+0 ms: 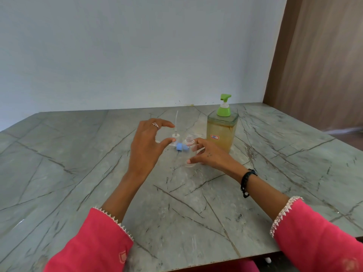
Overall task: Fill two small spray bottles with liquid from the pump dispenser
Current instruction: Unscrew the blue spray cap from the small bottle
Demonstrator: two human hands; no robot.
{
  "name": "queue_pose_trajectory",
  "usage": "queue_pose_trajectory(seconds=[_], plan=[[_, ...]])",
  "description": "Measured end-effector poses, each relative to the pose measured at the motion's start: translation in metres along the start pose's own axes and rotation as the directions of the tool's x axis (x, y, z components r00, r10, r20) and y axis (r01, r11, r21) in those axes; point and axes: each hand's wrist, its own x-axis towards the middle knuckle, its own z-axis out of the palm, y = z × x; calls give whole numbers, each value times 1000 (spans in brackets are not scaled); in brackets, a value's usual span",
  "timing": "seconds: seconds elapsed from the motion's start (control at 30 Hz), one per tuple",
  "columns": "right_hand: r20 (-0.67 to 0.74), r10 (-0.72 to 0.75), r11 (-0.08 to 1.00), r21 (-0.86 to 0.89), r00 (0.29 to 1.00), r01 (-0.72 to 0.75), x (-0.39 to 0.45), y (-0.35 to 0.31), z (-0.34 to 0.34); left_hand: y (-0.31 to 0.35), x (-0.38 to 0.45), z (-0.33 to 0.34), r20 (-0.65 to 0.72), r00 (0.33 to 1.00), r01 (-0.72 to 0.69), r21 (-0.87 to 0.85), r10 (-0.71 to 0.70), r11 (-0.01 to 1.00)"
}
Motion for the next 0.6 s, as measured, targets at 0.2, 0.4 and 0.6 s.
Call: queue_pose_trajectory(seconds=[0.2, 0.4, 0.6], plan=[[-56, -10, 999, 46, 998, 13, 13, -4, 5, -15, 9, -6, 67, 978, 192, 59, -196, 980], [-80, -28, 999, 43, 996, 31, 20, -5, 9, -25, 9, -5, 142, 909, 394, 10, -391, 919], [-79, -13, 999, 51, 997, 17, 16, -5, 8, -28, 4, -7, 327, 767, 609, -96, -552, 788]])
